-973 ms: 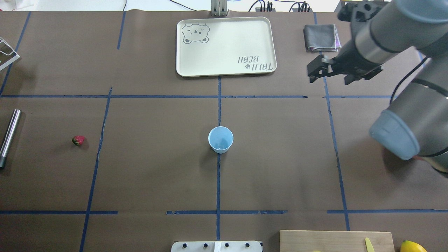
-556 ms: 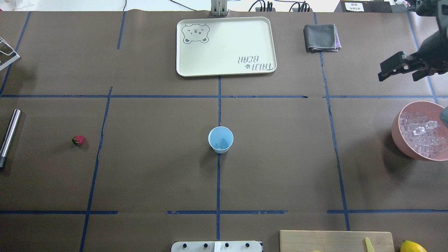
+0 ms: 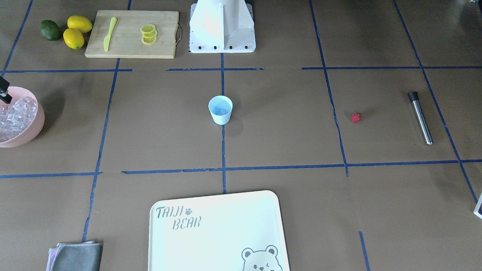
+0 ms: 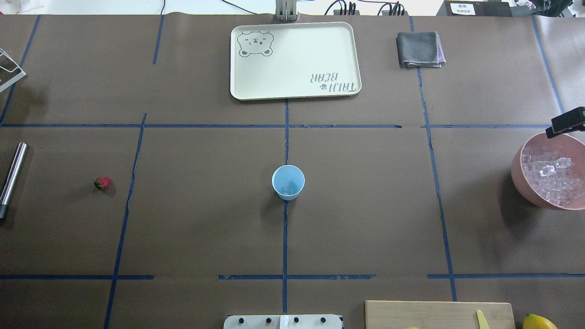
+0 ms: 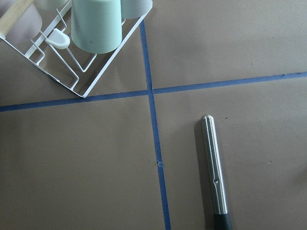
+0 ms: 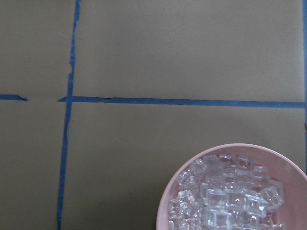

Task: Mash ice and strawberries in cup
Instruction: 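Move the right gripper back over the pink ice bowl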

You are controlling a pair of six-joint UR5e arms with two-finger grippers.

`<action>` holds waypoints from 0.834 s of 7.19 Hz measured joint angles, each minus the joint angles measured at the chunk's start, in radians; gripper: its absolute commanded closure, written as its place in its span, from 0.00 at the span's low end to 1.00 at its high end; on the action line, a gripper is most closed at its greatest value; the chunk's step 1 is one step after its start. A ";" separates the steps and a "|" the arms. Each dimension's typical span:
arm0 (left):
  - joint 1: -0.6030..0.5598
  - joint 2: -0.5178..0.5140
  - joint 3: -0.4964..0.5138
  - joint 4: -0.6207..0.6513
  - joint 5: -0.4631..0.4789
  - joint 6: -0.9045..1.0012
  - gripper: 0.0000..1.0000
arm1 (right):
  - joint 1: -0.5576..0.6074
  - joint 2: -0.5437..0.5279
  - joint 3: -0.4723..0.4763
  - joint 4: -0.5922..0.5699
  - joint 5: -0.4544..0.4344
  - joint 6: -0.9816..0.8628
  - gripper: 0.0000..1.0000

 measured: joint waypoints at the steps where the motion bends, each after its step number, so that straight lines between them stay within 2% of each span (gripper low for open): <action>1: 0.000 0.000 -0.002 0.000 0.000 0.000 0.00 | 0.005 -0.006 -0.033 0.006 -0.002 -0.032 0.18; 3: 0.000 0.000 -0.002 0.000 -0.001 0.000 0.00 | 0.008 -0.007 -0.089 0.012 -0.004 -0.069 0.34; 4: 0.000 0.000 -0.003 0.000 -0.001 0.000 0.00 | 0.009 -0.007 -0.115 0.014 -0.005 -0.103 0.38; 6: 0.000 0.000 -0.005 0.000 -0.002 0.000 0.00 | 0.009 -0.004 -0.159 0.015 -0.011 -0.154 0.38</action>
